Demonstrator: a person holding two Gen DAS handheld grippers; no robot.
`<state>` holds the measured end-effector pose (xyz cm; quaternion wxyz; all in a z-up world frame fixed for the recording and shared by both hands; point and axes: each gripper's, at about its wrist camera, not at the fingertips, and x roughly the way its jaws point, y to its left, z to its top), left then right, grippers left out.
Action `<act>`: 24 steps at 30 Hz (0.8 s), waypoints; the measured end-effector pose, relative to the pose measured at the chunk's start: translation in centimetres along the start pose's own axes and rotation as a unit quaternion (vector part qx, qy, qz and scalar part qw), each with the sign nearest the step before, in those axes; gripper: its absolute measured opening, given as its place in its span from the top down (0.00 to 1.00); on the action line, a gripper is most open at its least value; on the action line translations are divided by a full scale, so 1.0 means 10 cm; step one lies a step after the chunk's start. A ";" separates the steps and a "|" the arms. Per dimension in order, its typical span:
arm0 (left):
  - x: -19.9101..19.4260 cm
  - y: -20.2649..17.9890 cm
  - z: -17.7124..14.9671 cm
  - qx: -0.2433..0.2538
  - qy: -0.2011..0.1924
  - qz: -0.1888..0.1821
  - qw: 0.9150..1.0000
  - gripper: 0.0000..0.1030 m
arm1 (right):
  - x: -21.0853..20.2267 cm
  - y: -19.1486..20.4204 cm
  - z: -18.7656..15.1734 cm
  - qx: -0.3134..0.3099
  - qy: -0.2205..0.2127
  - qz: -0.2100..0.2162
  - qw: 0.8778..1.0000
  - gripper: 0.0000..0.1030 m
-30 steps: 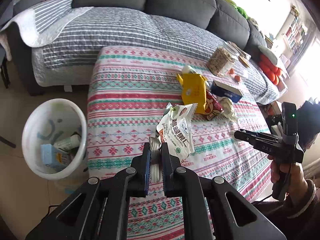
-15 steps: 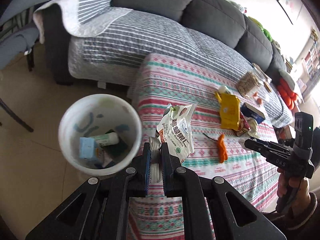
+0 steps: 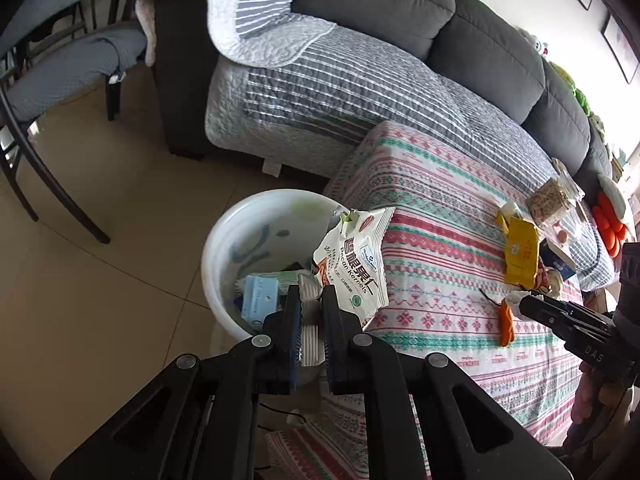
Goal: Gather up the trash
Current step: 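Carry the snack wrapper and tissue ball over the white bin with both tools, then open the left tool over the bin while the right tool releases the tissue ball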
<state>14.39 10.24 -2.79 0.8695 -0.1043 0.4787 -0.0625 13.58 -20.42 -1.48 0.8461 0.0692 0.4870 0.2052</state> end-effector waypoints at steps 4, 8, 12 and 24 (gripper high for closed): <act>0.06 0.12 0.02 -0.008 0.002 0.010 1.000 0.90 | 0.07 0.10 0.04 -0.001 -0.001 0.009 1.000 0.75; 0.08 0.22 0.03 -0.011 -0.003 0.017 1.000 0.90 | 0.14 0.22 0.07 -0.006 -0.002 0.018 1.000 0.75; 0.12 0.31 0.03 -0.005 -0.011 0.021 1.000 0.89 | 0.21 0.38 0.10 -0.016 -0.001 0.028 0.999 0.75; 0.04 0.63 -0.05 -0.020 -0.003 0.089 0.996 0.24 | 0.55 0.81 0.19 -0.040 0.010 0.054 0.998 0.75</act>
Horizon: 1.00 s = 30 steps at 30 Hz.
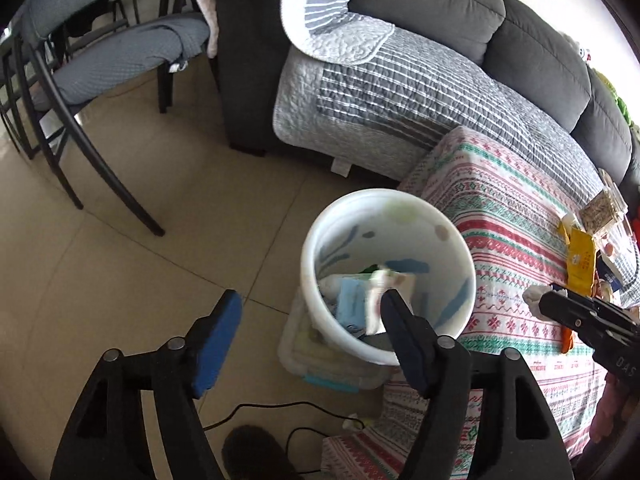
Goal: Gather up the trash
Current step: 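Open the left tool over the bin while the right tool releases the tissue ball, then move both tools back over the table toward the remaining trash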
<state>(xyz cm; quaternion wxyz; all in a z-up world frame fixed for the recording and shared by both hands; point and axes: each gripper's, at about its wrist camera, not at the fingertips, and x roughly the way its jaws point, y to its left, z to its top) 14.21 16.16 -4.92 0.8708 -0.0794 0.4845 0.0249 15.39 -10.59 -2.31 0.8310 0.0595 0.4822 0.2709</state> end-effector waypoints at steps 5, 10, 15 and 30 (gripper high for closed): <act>0.01 0.13 -0.07 0.006 0.008 0.032 0.999 0.19 | 0.19 0.06 0.05 -0.005 0.008 0.000 1.000 0.75; 0.04 0.22 -0.11 0.007 0.014 0.041 0.999 0.17 | 0.38 0.06 0.10 -0.003 0.011 0.000 1.000 0.73; 0.03 0.25 -0.12 0.004 0.017 0.039 0.999 0.17 | 0.56 0.02 0.13 0.003 0.014 -0.004 1.000 0.72; 0.02 0.05 -0.09 0.021 0.020 0.034 0.999 0.17 | 0.23 -0.08 0.07 0.009 -0.010 -0.032 0.999 0.27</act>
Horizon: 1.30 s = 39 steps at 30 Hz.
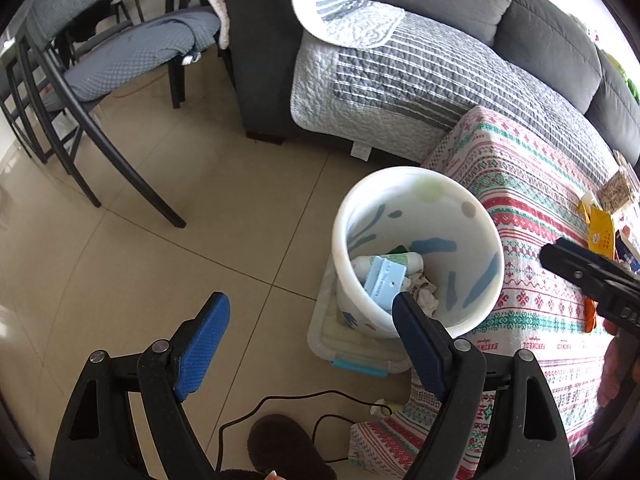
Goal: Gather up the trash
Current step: 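Move both tools back over the table toward the remaining trash, then grasp the orange wrapper with the left tool while the right tool grasps the crumpled white paper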
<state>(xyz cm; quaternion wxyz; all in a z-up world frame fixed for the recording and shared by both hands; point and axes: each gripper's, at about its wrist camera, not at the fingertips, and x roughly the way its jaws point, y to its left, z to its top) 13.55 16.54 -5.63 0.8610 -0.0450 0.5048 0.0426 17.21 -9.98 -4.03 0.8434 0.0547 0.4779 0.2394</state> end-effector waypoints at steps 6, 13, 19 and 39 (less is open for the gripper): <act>-0.04 -0.22 -0.02 0.022 0.001 -0.009 1.000 0.08 | -0.34 -0.23 -0.06 -0.002 -0.010 -0.041 0.999 0.10; -0.11 -0.64 -0.07 0.064 -0.002 -0.020 0.998 0.05 | -0.74 -0.63 -0.25 0.004 -0.004 -0.084 0.996 0.03; -0.14 -1.09 -0.16 0.106 0.002 -0.034 0.994 0.05 | -1.04 -1.06 -0.47 0.024 0.005 -0.128 0.991 0.01; -0.08 -2.66 -0.45 0.187 0.042 -0.118 0.974 0.05 | -1.87 -2.36 -1.12 0.143 -0.006 -0.216 0.966 0.00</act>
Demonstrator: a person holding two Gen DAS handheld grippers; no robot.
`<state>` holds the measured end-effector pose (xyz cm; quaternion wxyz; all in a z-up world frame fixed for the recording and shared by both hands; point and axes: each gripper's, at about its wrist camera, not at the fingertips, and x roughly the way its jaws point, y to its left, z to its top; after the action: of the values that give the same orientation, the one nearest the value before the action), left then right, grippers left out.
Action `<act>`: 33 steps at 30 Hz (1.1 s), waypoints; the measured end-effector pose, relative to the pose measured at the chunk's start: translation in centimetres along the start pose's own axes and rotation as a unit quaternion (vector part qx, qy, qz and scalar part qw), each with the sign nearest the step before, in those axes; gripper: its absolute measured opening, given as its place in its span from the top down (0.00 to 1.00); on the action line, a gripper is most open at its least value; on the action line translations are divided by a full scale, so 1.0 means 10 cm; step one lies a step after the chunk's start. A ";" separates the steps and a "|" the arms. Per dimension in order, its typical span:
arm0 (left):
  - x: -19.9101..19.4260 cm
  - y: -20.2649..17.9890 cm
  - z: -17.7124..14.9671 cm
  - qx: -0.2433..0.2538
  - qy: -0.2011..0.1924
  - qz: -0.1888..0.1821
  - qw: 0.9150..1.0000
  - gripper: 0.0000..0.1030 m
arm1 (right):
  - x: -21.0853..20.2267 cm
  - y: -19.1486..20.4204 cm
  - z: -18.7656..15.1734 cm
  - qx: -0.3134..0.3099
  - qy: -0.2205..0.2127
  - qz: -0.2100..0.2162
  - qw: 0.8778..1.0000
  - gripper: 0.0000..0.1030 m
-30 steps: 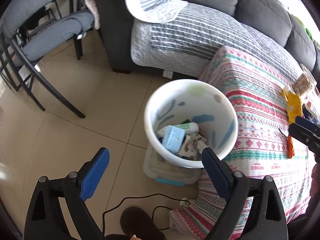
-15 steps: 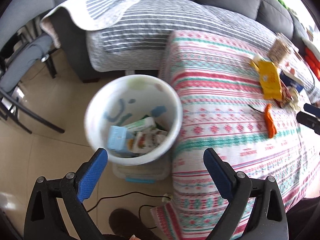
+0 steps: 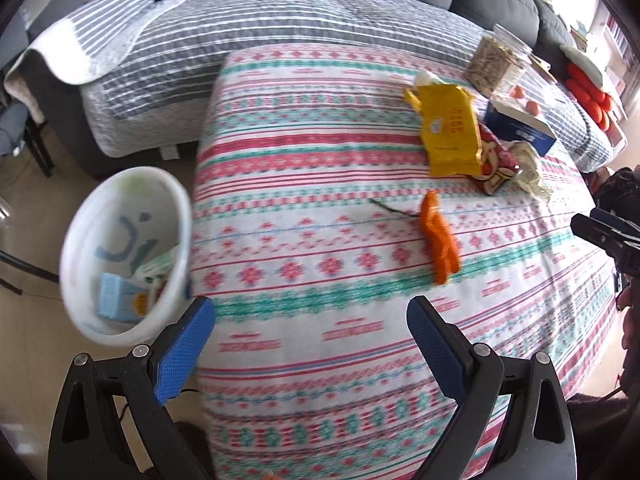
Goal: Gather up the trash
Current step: 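Grasp the orange wrapper with the left tool while the right tool grasps the crumpled white paper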
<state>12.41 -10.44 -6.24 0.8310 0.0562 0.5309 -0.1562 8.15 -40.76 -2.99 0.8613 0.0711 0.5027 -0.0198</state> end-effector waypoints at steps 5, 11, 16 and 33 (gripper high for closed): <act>0.08 -0.33 0.15 -0.007 -0.020 -0.021 1.000 0.05 | -0.05 -0.33 -0.02 0.023 -0.001 -0.015 1.000 0.00; 0.27 -0.62 0.25 0.000 -0.013 -0.033 0.999 0.09 | -0.02 -0.61 0.05 0.058 0.002 -0.023 0.998 0.00; 0.49 -0.76 0.28 0.012 0.007 -0.048 0.999 0.29 | 0.09 -0.73 0.17 0.090 0.012 -0.016 0.996 0.00; 0.59 -0.72 0.71 0.013 0.000 -0.050 0.999 0.83 | 0.52 -0.64 0.53 0.164 0.036 0.039 0.985 0.04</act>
<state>18.55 -20.24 -7.99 0.8214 0.0404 0.5307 -0.2048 14.57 -47.68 -5.62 0.8191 0.2317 0.5206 -0.0660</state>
